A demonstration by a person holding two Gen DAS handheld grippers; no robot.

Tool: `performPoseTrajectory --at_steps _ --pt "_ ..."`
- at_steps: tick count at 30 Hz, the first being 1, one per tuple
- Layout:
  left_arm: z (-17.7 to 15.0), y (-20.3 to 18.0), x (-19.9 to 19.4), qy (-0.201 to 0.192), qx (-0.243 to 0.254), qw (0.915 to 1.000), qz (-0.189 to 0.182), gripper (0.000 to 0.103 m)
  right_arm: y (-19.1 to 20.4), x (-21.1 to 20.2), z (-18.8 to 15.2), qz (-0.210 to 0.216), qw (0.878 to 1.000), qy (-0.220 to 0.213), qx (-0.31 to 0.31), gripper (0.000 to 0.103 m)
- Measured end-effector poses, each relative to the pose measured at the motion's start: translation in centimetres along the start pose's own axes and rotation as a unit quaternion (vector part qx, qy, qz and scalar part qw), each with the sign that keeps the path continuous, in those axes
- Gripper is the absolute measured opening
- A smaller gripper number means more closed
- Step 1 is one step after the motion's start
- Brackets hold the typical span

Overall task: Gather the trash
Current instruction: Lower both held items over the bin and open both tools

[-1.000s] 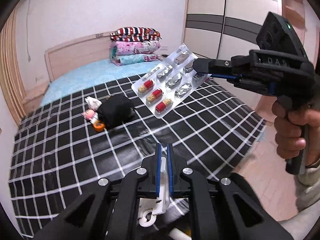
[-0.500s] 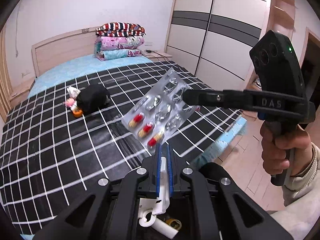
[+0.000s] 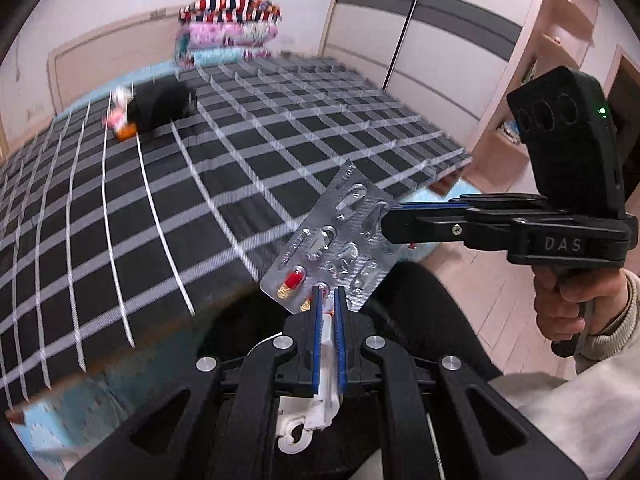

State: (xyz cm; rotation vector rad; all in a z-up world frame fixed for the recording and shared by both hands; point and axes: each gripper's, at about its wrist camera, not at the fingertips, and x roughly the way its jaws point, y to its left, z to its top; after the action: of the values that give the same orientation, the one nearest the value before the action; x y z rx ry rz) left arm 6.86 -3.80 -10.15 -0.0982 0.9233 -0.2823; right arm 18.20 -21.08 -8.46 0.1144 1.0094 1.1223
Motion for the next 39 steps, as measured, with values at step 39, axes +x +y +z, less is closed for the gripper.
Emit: performPoseTrajectory --at_steps 39 --pt "-9.0 5.1 14.5 0.193 -0.091 0.9768 -0.016 0.007 -4.9 10.4 -8.4 -0.124 0.980 0.158 0.006 0.016"
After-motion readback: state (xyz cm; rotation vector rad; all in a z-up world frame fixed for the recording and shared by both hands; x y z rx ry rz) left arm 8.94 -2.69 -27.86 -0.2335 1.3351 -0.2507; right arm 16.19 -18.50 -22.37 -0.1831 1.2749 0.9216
